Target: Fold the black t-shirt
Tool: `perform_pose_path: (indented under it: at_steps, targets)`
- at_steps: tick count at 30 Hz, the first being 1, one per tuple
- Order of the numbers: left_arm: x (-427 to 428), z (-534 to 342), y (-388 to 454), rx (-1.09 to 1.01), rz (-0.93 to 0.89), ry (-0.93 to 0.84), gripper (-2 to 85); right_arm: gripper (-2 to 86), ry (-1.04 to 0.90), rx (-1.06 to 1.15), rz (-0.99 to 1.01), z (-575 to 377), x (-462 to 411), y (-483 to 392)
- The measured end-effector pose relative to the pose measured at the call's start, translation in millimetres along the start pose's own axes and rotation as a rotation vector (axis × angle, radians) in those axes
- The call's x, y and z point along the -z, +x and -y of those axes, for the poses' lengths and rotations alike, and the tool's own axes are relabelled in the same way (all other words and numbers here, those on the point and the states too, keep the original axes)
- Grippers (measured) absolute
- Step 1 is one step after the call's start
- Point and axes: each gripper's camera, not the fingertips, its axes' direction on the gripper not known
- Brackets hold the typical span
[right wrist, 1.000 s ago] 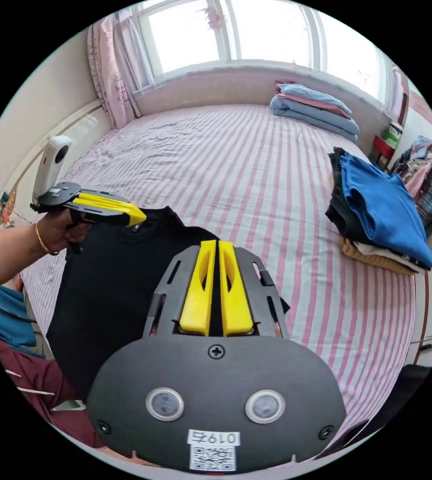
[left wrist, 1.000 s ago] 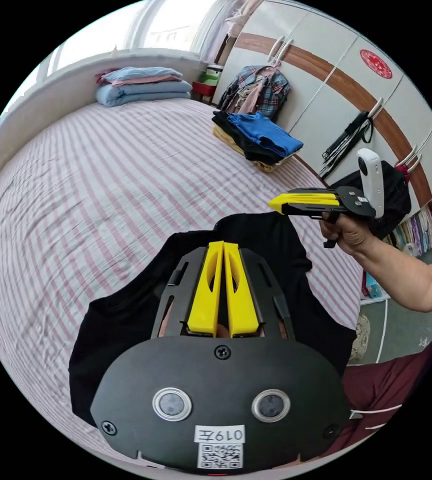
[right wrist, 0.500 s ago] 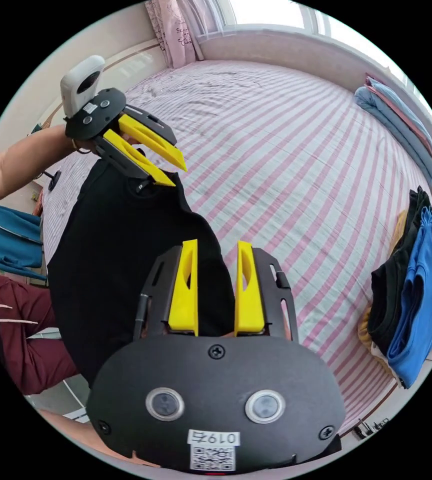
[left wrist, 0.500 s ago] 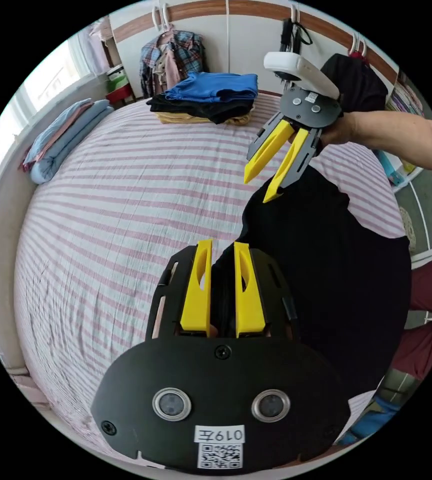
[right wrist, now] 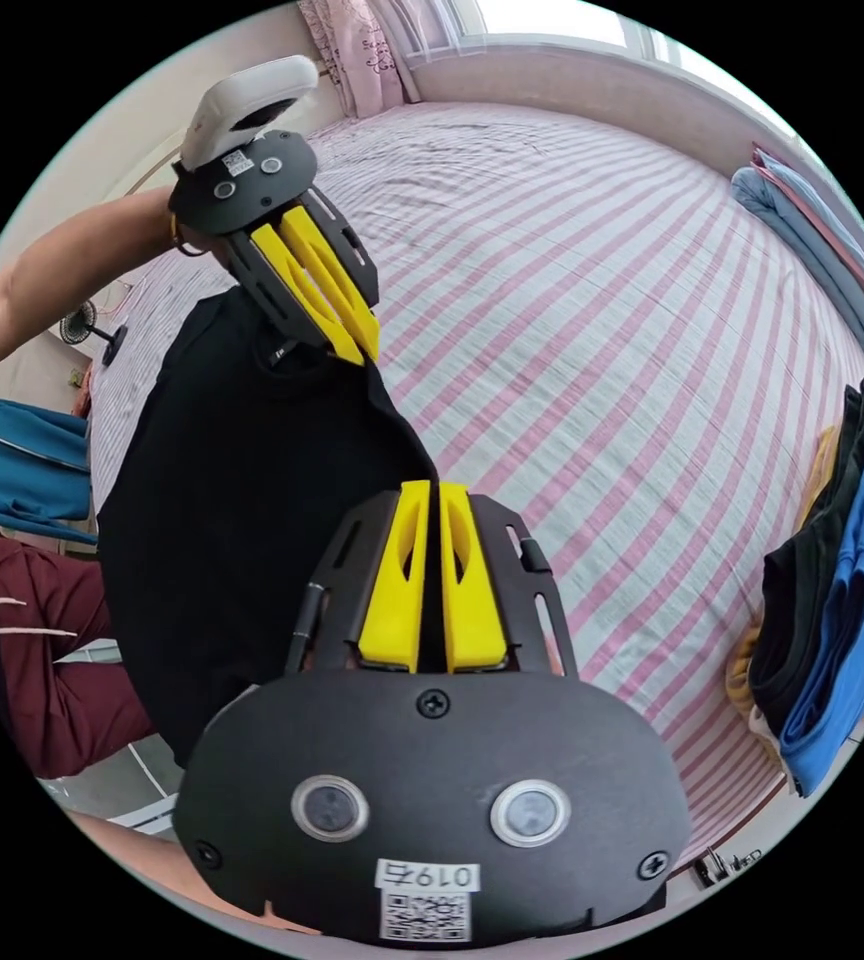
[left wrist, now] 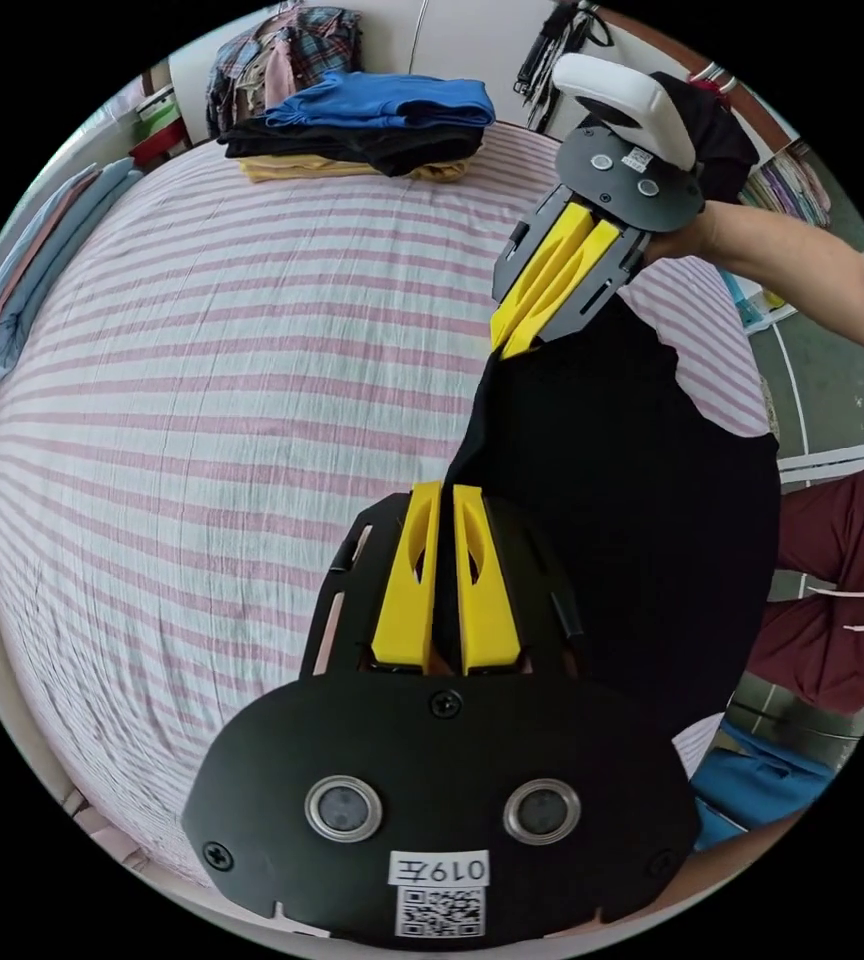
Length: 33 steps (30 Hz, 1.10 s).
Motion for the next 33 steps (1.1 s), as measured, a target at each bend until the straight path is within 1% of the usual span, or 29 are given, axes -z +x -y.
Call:
perform_pose_path:
  at_steps: [4,8,12,15,17,18,19,20,21,22,23,25,26,27,29,30,31,32,33]
  targets:
    - [-32,-12,-21,0.054,-0.003,-0.016,1.0,-0.4,0.001,-0.045,-0.017,2,6,10]
    - [-67,-25,-40,0.140,-0.031,-0.032,1.0,0.2,0.011,-0.102,0.026,1,10,21]
    - [-93,-37,-55,0.160,-0.074,-0.046,1.2,4.5,0.028,-0.094,0.068,-3,22,27]
    - [-108,-53,-70,0.181,-0.110,-0.021,1.4,7.9,0.039,-0.106,0.046,-6,38,28]
    - [-112,-72,-82,0.216,-0.123,0.049,1.2,7.6,0.062,-0.124,-0.007,-12,54,27]
    - [-111,-79,-85,0.227,-0.118,0.080,1.2,6.1,0.125,-0.146,-0.027,-18,71,25]
    - [-107,-95,-88,0.247,-0.112,0.158,1.0,3.8,0.225,-0.173,-0.046,-25,93,19]
    - [-99,-114,-88,0.257,-0.115,0.257,0.9,2.8,0.279,-0.178,-0.063,-29,104,15]
    - [-95,-126,-87,0.262,-0.114,0.317,0.9,0.8,0.390,-0.175,-0.110,-34,126,1]
    - [-86,-152,-80,0.271,-0.092,0.444,0.8,0.0,0.453,-0.182,-0.170,-35,145,-14]
    - [-78,-182,-70,0.314,-0.044,0.540,0.8,-0.3,0.477,-0.178,-0.190,-34,153,-22]
    - [-74,-227,-48,0.382,0.056,0.639,0.7,-0.7,0.579,-0.168,-0.170,-26,175,-52]
    - [-78,-254,-33,0.424,0.097,0.673,0.7,-0.8,0.585,-0.159,-0.151,-21,176,-58]
    - [-82,-267,-25,0.443,0.104,0.679,0.6,-0.9,0.584,-0.130,-0.120,-8,177,-73]
    - [-110,-313,3,0.522,0.054,0.697,0.6,-0.9,0.581,-0.091,-0.072,15,175,-94]
    - [-118,-322,11,0.537,0.045,0.682,0.6,-0.8,0.532,-0.058,-0.039,35,169,-105]
    - [-135,-336,25,0.569,0.072,0.632,0.6,-0.7,0.465,-0.017,-0.053,55,158,-117]
    - [-152,-350,37,0.633,0.128,0.566,0.6,-0.7,0.441,-0.002,-0.062,63,152,-122]
    - [-161,-357,41,0.662,0.144,0.540,0.6,-0.4,0.391,0.009,-0.072,79,140,-126]
